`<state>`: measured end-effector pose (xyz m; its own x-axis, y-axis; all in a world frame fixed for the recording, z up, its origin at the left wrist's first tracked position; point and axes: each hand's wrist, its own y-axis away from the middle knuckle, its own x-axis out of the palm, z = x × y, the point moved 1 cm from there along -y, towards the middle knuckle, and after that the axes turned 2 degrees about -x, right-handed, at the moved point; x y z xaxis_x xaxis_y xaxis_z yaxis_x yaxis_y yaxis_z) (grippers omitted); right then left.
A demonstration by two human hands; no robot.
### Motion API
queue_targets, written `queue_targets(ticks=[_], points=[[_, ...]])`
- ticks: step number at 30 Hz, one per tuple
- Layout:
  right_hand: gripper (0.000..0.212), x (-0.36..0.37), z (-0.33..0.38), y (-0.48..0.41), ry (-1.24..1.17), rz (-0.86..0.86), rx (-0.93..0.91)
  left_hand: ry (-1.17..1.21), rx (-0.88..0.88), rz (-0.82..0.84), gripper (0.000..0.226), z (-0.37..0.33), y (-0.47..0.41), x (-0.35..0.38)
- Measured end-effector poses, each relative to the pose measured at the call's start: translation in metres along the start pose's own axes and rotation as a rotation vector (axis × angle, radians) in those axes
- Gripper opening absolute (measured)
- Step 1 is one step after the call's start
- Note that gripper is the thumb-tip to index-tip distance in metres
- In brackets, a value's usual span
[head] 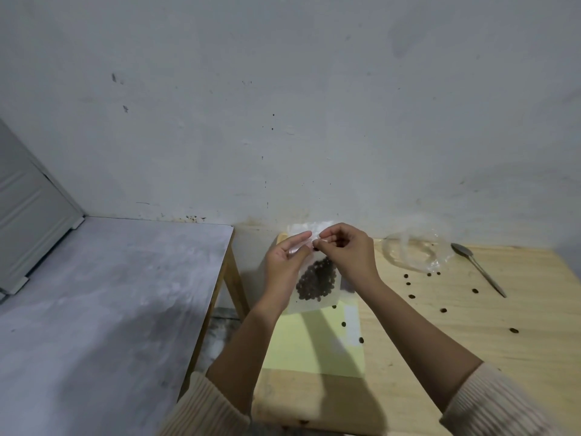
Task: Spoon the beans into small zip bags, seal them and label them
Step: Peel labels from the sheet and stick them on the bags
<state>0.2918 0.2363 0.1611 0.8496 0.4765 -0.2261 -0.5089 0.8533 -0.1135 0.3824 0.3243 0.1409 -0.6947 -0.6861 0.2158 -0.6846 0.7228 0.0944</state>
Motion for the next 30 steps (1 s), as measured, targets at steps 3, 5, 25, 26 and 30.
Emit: queue_targets(ticks=[3,5,25,26,30], points=[[0.012,0.001,0.001,-0.001,0.013,0.031,0.007,0.003,-0.001,-0.036,0.020,0.002,-0.002,-0.003],[0.012,0.001,0.001,-0.001,0.033,0.053,0.003,-0.019,0.005,-0.044,0.019,0.003,-0.003,-0.004],[0.014,0.005,0.000,-0.005,0.021,0.033,0.055,-0.022,-0.002,-0.006,0.021,0.009,-0.009,-0.006],[0.014,0.005,0.001,-0.005,0.018,0.035,0.056,-0.015,-0.006,-0.006,0.021,0.010,-0.009,-0.006],[0.013,0.007,0.002,-0.005,0.014,0.024,0.053,0.003,-0.015,-0.012,0.022,0.012,-0.010,-0.006]])
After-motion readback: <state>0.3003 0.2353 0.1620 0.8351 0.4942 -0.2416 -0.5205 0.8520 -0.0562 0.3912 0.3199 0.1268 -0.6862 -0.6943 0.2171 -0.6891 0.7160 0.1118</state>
